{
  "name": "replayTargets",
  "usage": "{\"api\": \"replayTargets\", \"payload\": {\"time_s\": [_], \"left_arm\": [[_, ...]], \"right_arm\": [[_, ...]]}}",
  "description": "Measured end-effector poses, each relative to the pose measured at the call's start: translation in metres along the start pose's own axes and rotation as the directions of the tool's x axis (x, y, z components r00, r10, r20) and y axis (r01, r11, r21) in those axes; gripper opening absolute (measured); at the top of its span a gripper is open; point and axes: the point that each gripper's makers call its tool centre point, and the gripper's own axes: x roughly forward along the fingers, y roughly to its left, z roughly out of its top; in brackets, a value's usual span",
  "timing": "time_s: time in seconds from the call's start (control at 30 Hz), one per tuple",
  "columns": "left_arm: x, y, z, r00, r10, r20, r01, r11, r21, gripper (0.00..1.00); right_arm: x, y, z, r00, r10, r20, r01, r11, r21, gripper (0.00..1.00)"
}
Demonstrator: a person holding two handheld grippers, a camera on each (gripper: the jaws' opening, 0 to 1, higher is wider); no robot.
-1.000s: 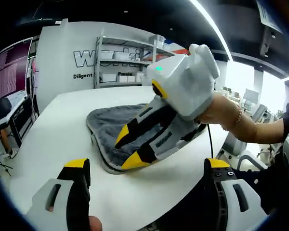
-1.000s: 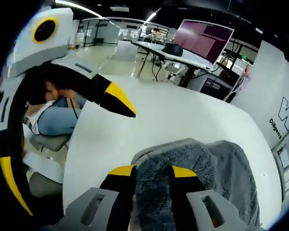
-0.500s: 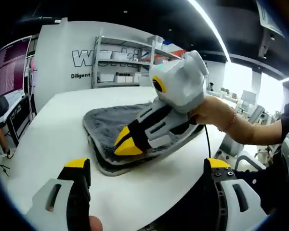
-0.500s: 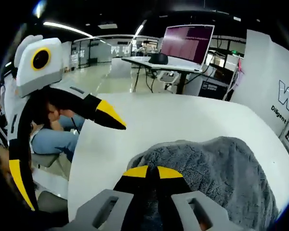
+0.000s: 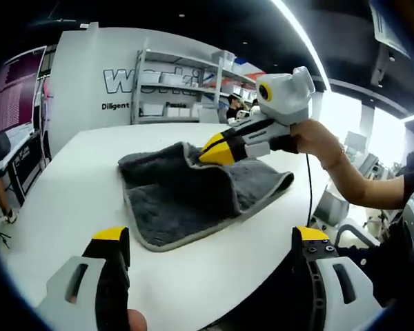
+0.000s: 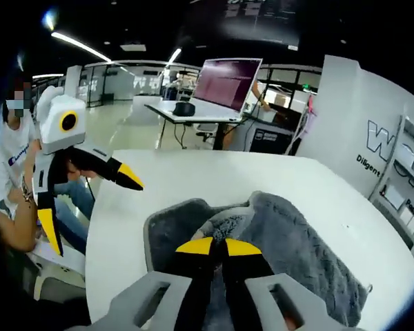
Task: Open the folded towel by lifting each exposed corner and separating the folded layers until the towel lies flat within the target outline without major curled edges
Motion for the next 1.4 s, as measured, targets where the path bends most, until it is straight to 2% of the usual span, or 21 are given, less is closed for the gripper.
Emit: {"api": "replayTargets", "payload": {"time_s": [0.17, 0.33, 0.43, 0.57, 0.73, 0.97, 1.2, 1.4], "left_arm": [[0.001, 0.013, 0.001, 1.0, 0.01, 0.001, -0.01, 1.0, -0.018, 0.95], [0.002, 0.013, 0.0, 1.0, 0.01, -0.001, -0.01, 1.0, -0.026, 0.95], [0.004, 0.013, 0.001, 1.0, 0.006, -0.001, -0.006, 1.0, -0.022, 0.95], [0.005, 0.012, 0.001, 1.0, -0.002, -0.006, 0.002, 1.0, -0.013, 0.95], [0.005, 0.011, 0.0, 1.0, 0.002, -0.001, -0.002, 1.0, -0.021, 0.95], [0.006, 0.007, -0.002, 1.0, -0.002, -0.002, 0.002, 1.0, -0.023, 0.95], [0.01, 0.003, -0.006, 1.0, -0.007, -0.014, 0.006, 1.0, -0.023, 0.95], [0.013, 0.0, -0.008, 1.0, -0.013, -0.025, 0.012, 1.0, -0.022, 0.95]], "right_arm": [[-0.033, -0.028, -0.007, 0.997, -0.065, 0.032, 0.064, 0.997, 0.039, 0.01], [-0.068, -0.055, -0.015, 0.989, -0.138, 0.054, 0.134, 0.989, 0.06, 0.0], [-0.092, -0.076, -0.018, 0.978, -0.192, 0.08, 0.184, 0.978, 0.095, 0.0], [-0.118, -0.093, -0.025, 0.966, -0.237, 0.102, 0.223, 0.966, 0.13, 0.0], [-0.156, -0.117, -0.042, 0.939, -0.324, 0.113, 0.303, 0.938, 0.165, 0.0], [-0.2, -0.142, -0.074, 0.907, -0.404, 0.122, 0.366, 0.897, 0.248, 0.0], [-0.249, -0.156, -0.096, 0.869, -0.475, 0.14, 0.415, 0.853, 0.318, 0.0], [-0.298, -0.164, -0.127, 0.83, -0.546, 0.11, 0.484, 0.805, 0.343, 0.0]]}}
